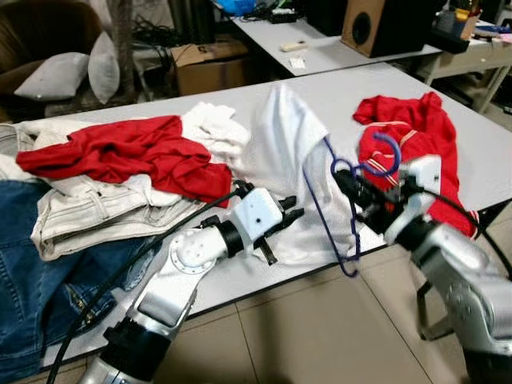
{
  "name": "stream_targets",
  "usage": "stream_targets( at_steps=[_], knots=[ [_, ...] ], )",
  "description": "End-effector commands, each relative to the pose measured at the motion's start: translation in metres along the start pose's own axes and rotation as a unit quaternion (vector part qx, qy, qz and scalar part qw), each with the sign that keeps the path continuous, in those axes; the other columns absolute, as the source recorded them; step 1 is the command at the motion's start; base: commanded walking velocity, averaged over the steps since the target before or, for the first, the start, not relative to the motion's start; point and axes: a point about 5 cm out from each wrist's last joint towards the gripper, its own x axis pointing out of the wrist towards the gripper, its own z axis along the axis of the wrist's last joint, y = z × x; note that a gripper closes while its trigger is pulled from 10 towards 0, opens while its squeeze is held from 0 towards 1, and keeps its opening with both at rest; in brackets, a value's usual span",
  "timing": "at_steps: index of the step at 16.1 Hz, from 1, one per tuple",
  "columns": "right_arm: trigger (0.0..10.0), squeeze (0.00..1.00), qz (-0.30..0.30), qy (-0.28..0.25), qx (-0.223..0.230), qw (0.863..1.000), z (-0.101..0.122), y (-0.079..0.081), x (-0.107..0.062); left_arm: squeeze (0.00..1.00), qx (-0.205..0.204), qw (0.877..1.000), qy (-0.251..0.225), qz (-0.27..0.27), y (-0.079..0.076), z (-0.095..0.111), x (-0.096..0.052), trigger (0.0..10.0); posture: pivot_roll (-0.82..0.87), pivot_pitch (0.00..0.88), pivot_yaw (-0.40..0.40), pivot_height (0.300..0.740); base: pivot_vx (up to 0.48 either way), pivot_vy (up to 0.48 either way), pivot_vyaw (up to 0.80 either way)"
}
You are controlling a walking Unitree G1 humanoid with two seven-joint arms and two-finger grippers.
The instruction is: Hang hanger
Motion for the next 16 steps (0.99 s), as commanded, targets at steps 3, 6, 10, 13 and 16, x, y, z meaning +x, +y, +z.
stream_targets(
  at_steps=[3,6,10,13,16],
  knots=[
    [10.0,0.00,0.012,0.012,-0.005,1.000,0.003,-0.011,0.006,1.00,-0.044,0.998,-0.049,-0.013,0.010,0.018,-0.009,10.0,-0.06,0.000,0.021,0.740,0.000,0.000,0.00],
    [10.0,0.00,0.042,0.042,-0.016,0.998,0.001,-0.019,0.013,1.00,-0.014,0.999,-0.001,0.034,0.038,0.003,-0.031,10.0,-0.05,0.000,-0.001,0.740,0.000,0.000,0.00],
    [10.0,0.00,0.114,0.066,-0.034,0.991,0.012,-0.029,0.006,1.00,-0.026,0.996,-0.056,0.068,0.080,0.031,-0.052,10.0,-0.03,0.000,-0.023,0.740,0.000,0.000,0.00],
    [10.0,0.00,0.245,0.125,-0.061,0.960,0.026,-0.044,-0.013,0.00,0.007,0.992,-0.077,-0.102,0.096,0.082,-0.041,10.0,-0.02,0.000,-0.017,0.740,0.000,0.000,0.00],
    [10.0,0.00,0.273,0.149,-0.086,0.947,0.033,-0.047,-0.018,0.30,0.027,0.981,-0.068,-0.182,0.099,0.092,-0.017,10.0,-0.03,0.000,-0.003,0.740,0.000,0.000,0.00]
  ],
)
